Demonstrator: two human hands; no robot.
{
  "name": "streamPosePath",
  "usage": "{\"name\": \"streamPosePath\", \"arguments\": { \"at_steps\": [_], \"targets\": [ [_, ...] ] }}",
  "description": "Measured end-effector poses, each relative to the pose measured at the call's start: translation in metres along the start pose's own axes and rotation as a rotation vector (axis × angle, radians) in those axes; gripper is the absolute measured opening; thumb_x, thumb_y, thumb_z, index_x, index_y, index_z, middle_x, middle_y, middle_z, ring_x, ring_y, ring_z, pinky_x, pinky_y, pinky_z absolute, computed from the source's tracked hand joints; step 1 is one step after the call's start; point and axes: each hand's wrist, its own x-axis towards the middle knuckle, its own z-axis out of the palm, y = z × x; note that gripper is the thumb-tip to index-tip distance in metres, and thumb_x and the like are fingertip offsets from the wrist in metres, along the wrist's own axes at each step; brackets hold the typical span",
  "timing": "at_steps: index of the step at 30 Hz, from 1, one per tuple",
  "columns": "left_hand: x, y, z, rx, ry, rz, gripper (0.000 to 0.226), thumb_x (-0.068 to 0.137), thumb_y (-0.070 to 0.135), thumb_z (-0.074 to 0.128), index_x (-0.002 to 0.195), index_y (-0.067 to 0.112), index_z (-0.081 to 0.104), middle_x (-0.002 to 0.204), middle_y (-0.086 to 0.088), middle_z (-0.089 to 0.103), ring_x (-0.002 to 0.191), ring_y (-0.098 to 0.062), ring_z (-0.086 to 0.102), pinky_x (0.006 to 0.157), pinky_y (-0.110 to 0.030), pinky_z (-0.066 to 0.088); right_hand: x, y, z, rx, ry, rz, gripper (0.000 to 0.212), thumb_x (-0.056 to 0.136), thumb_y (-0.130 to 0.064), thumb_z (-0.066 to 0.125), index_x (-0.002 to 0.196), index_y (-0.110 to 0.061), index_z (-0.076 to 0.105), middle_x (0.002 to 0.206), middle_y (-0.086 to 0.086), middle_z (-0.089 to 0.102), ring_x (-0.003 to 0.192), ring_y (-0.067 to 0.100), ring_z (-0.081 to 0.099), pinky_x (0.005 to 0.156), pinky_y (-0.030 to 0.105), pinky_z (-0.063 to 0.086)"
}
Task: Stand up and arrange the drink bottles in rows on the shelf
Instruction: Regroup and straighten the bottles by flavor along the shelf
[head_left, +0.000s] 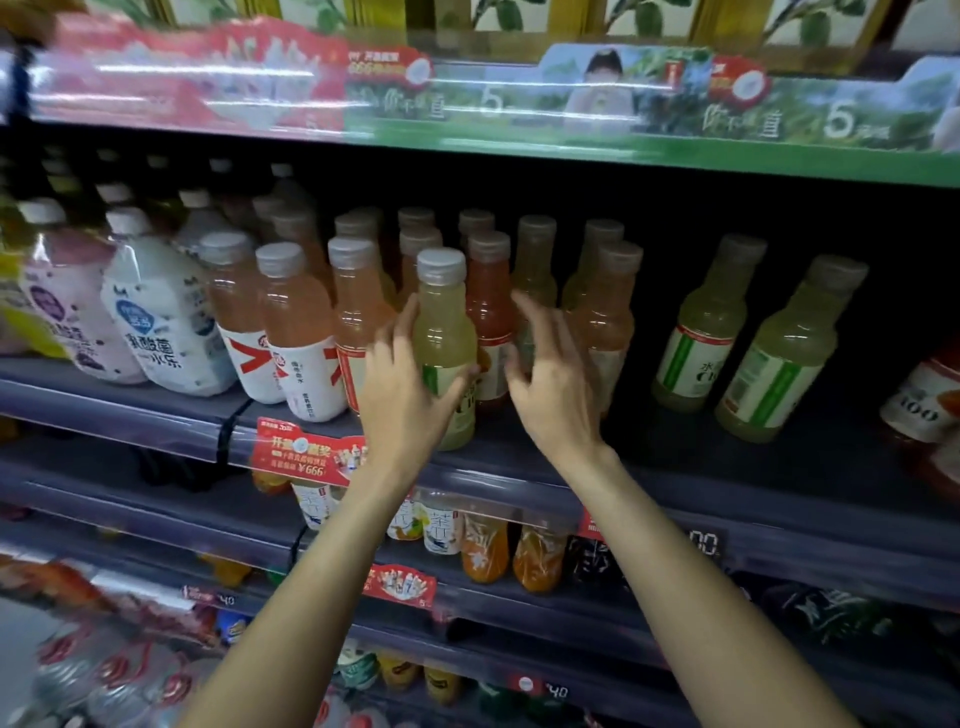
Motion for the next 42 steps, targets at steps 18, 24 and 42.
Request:
{"name": "streamPosePath", "arguments": {
  "at_steps": [18, 24, 42],
  "targets": [
    [-0.012, 0.011, -0.002, -0.082, 0.224, 0.123, 0.048, 0.094, 0.037, 0.052, 0.129, 0.005, 0.050, 0.121, -0.017, 0.056, 0.113, -0.026, 0.046, 0.096, -0.036, 0.039, -0.026, 0.001, -0.036, 0.234, -0.051, 0.369, 0.075, 0.068, -0.032, 0.082, 0.130, -0.012, 0.044, 0.124, -0.001, 0.051, 0.110, 0.011, 0.053, 0.093, 0.017, 0.043],
    [-0.035, 0.086, 0.025, -0.366, -0.152, 0.446, 0.044, 0.087, 0.027, 0.057, 0.125, 0.005, 0.054, 0.116, -0.011, 0.059, 0.107, -0.021, 0.053, 0.090, -0.031, 0.044, -0.051, 0.034, -0.090, 0.340, 0.031, 0.495, 0.067, 0.065, -0.042, 0.080, 0.119, -0.016, 0.050, 0.112, 0.001, 0.064, 0.105, 0.013, 0.061, 0.092, 0.035, 0.051],
    [-0.086, 0.296, 0.180, -0.732, -0.794, 0.393, 0.087, 0.082, 0.044, 0.070, 0.150, 0.034, 0.016, 0.144, -0.003, 0.040, 0.120, -0.019, 0.054, 0.091, -0.040, 0.052, -0.096, 0.182, -0.279, -0.185, 0.192, 0.631, 0.062, 0.073, -0.036, 0.078, 0.126, -0.022, 0.048, 0.118, -0.001, 0.059, 0.106, 0.015, 0.058, 0.084, 0.030, 0.047]
  ]
}}
